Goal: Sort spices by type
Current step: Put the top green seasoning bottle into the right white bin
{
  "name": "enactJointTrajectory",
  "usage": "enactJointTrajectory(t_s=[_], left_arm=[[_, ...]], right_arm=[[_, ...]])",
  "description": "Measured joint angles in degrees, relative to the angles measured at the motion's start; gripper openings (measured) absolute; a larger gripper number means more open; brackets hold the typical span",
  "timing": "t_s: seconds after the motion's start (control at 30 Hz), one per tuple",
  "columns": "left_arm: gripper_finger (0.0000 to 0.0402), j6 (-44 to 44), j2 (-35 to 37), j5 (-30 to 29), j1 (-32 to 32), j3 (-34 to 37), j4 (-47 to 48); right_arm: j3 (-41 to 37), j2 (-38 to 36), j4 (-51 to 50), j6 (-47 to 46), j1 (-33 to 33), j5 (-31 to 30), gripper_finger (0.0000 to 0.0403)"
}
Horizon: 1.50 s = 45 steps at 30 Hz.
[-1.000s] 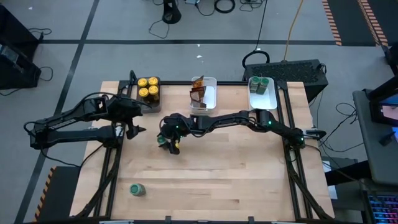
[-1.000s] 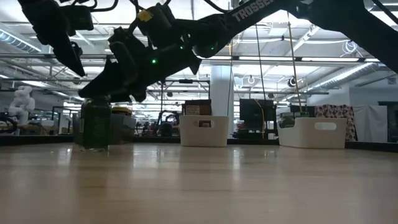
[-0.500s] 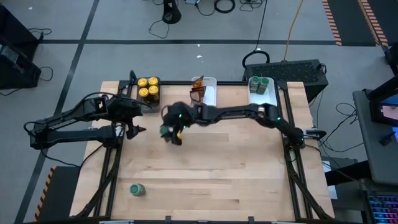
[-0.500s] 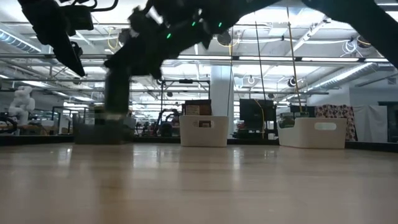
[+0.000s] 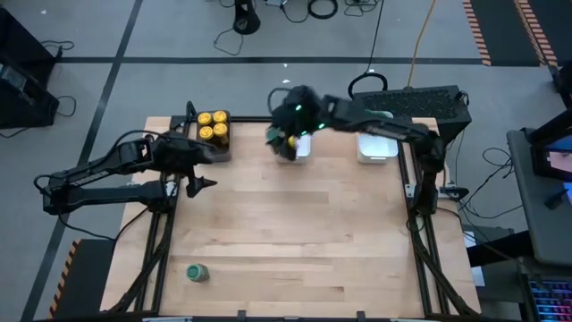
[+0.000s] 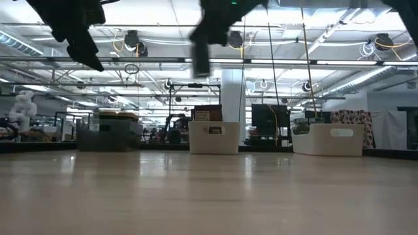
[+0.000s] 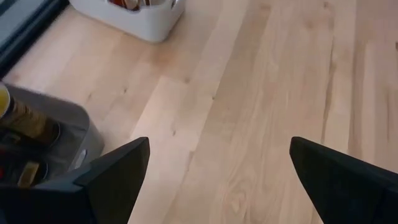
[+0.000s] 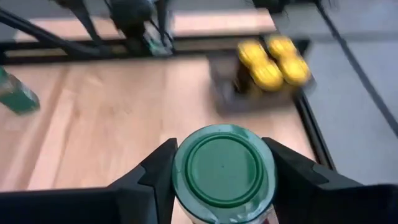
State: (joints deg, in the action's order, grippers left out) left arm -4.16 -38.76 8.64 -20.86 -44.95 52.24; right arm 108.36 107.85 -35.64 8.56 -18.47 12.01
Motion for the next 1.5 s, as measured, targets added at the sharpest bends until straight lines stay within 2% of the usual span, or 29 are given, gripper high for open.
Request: enactJointTrajectory(t_s=[0.13, 0.23, 0.33, 0.47, 0.57, 0.63, 0.8, 1.17, 1.33, 1.5], left_arm=[[0.0389, -0.07, 0.02, 0.02, 0.0, 0.0, -1.89], [0.0389, -0.2, -0.12, -0.2, 0.0, 0.0, -3.99], [0.0389, -2.95, -0.22, -1.13, 0.0, 0.0, -6.88], [0.0389, -6.11, -0.22, -1.86, 0.0, 0.0, -11.76], [0.0389, -9.11, -0.22, -3.27, 0.0, 0.0, -15.42], [0.0389, -10.67, -0.24, -4.59, 0.0, 0.0, -17.43], [0.0389, -14.31, -1.14, -7.17, 0.0, 0.0, -21.6], [0.0389, -16.57, -6.29, -8.7, 0.0, 0.0, -24.99], [0.0389, -16.64, -7.99, -5.43, 0.0, 0.0, -24.97], [0.0389, -16.62, -8.15, -4.15, 0.0, 0.0, -24.98]], right_arm=[[-2.26, -4.77, -9.55, -0.17, -4.14, -0.2, 0.0174], [-11.37, -11.26, -10.14, -0.64, -6.69, -1.49, 0.0174], [-25.79, -20.82, -4.74, -3.27, -9.61, -2.68, 0.0174], [-45.26, -34.91, 7.45, -7.74, -13.34, -6.74, 0.0174], [-54.79, -43.15, 14.71, -10.78, -15.22, -10.42, 0.0174], [-58.31, -46.52, 15.26, -12.37, -16.57, -14.72, 0.0174], [-62.56, -50.0, 14.47, -18.36, -19.22, -23.2, 0.0174], [-63.32, -48.22, 10.1, -33.35, -20.17, -39.09, 0.0174], [-63.32, -46.07, 10.12, -39.79, -19.07, -47.95, 0.0174], [-63.3, -43.52, 10.17, -44.81, -17.53, -51.73, 0.0174]])
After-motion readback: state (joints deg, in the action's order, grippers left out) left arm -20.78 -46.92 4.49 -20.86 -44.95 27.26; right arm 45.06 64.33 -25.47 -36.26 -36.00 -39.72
